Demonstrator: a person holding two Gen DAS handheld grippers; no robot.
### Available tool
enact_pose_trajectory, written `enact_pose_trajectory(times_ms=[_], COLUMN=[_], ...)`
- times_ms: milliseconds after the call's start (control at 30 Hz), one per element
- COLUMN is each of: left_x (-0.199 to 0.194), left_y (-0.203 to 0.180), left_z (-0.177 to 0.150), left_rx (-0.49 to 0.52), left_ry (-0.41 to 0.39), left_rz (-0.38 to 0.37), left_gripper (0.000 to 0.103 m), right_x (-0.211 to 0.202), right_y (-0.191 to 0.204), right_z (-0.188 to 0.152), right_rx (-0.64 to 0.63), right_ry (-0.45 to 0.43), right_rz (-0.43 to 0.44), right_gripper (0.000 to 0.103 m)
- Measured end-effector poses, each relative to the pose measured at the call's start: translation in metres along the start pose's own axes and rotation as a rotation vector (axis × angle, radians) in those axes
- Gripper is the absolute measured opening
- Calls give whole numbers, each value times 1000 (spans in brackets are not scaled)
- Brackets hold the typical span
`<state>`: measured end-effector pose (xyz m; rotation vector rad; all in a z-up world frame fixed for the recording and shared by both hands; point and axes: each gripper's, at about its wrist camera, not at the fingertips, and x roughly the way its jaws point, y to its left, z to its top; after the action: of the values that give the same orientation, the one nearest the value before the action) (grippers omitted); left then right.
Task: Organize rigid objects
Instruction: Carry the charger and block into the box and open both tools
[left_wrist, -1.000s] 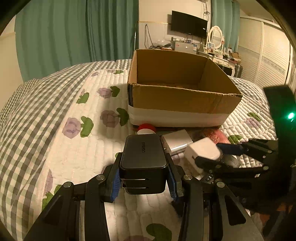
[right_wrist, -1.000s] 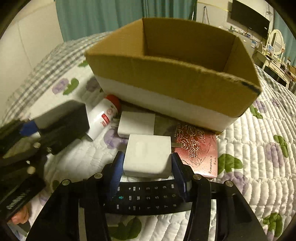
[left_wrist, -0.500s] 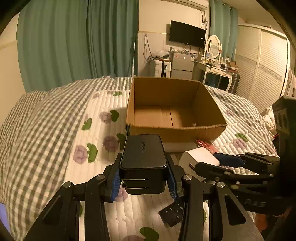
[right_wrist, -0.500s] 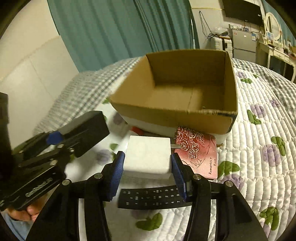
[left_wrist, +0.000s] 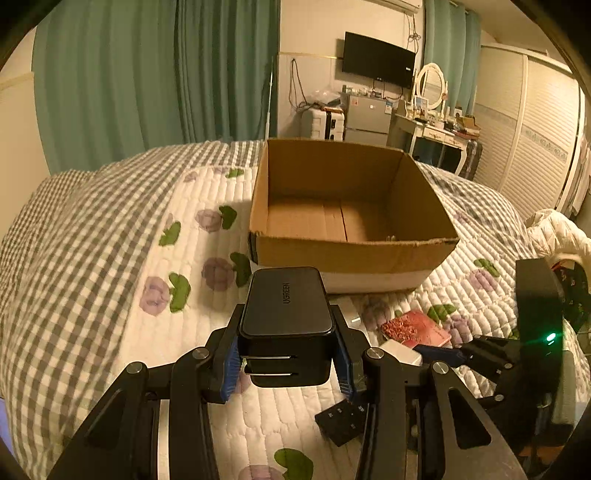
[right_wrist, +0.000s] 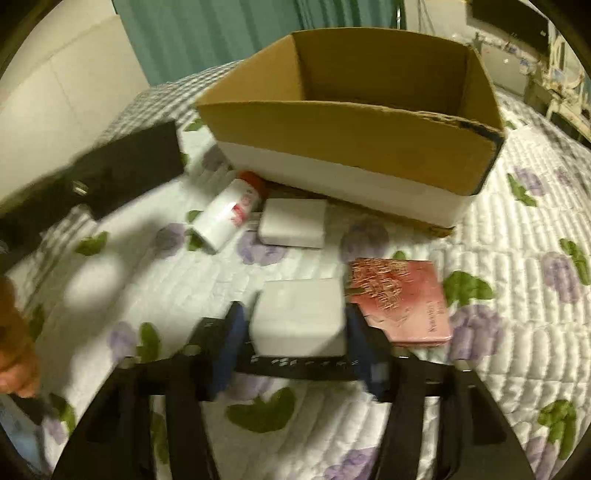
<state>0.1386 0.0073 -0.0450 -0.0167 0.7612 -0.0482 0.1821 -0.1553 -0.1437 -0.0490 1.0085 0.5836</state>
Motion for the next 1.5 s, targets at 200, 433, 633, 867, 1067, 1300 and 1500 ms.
enact_pose_trajectory(times_ms=[200,433,633,867,1067,1300,1500], left_x=[9,12,13,9,-4,-5,37], left_y=[2,1,0,-1,-6,-19,-30], left_z=[-7,-12,-15,-12,13,75,111], left_rx=[3,14,20,23,32,80,98], left_ry=[17,23,23,14,-26,-107,-109], left_rz=[-15,-34,-40,-37,-44,-45,-34], left_gripper=[42,42,42,42,42,42,42], right_x=[6,-27,-40,-88,-127,-148,-123], right_y=[5,19,38,44,18,-1,-21], right_z=[-2,-9,-22,-16,28,95,139], right_rx=[-9,-58,-156,-200,-165,-142,-119], right_ry=[-12,-82,-56,-204,-316,-434,-458], right_rz=[-53,-5,16,-42,-136,-168,-204], right_gripper=[53,50,50,50,50,50,50])
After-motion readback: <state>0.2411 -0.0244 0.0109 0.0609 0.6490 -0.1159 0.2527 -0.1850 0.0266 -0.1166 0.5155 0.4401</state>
